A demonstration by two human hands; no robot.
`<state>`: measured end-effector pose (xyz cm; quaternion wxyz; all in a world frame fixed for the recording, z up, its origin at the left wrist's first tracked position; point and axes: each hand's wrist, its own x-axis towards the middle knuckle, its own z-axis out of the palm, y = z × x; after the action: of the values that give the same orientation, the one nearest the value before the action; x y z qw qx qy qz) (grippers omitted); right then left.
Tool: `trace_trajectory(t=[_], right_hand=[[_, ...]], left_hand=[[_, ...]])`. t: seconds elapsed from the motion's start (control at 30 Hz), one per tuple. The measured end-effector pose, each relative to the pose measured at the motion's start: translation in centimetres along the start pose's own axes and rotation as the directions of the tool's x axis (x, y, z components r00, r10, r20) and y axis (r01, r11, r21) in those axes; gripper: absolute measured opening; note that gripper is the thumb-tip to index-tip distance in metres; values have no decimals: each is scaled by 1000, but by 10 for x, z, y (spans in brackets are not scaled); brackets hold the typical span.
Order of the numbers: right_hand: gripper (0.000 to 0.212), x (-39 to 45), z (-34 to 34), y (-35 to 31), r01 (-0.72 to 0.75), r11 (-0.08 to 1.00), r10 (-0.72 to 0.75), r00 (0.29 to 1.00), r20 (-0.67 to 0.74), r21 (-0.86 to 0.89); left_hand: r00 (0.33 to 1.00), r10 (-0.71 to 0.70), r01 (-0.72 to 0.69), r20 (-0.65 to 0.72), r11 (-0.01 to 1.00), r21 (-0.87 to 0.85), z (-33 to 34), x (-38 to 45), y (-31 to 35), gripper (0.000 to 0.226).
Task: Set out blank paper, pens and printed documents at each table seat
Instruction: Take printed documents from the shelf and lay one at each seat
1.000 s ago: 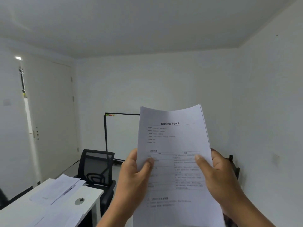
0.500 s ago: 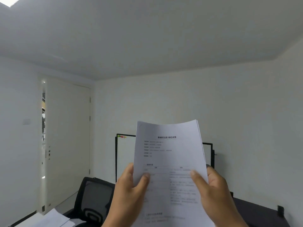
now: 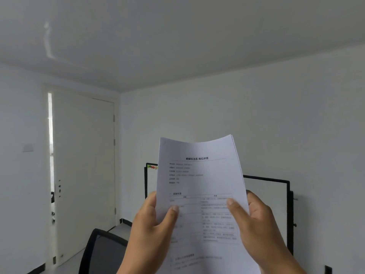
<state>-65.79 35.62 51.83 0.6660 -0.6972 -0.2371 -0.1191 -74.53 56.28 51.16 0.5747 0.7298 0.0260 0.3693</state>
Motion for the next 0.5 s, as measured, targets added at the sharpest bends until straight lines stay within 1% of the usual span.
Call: trace_trajectory(t=[0.07, 0.13, 0.23, 0.5], right_hand=[[17, 41, 10, 17, 8, 1000, -8, 1000, 1, -2], [17, 87, 19, 37, -5, 1000, 4, 1000, -12, -9], [17, 142, 24, 63, -26, 999, 26, 1000, -9, -32], [18, 275, 25, 140, -51, 998, 51, 998, -24, -23]], left_hand=[[1000, 5, -5, -18, 1000, 2, 11, 42, -22, 23], [999, -23, 23, -30, 1000, -7, 24, 89, -48, 23], [998, -59, 59, -5, 998, -24, 49, 144, -75, 24], [998, -63, 63, 12, 998, -2, 115, 264, -138, 24]])
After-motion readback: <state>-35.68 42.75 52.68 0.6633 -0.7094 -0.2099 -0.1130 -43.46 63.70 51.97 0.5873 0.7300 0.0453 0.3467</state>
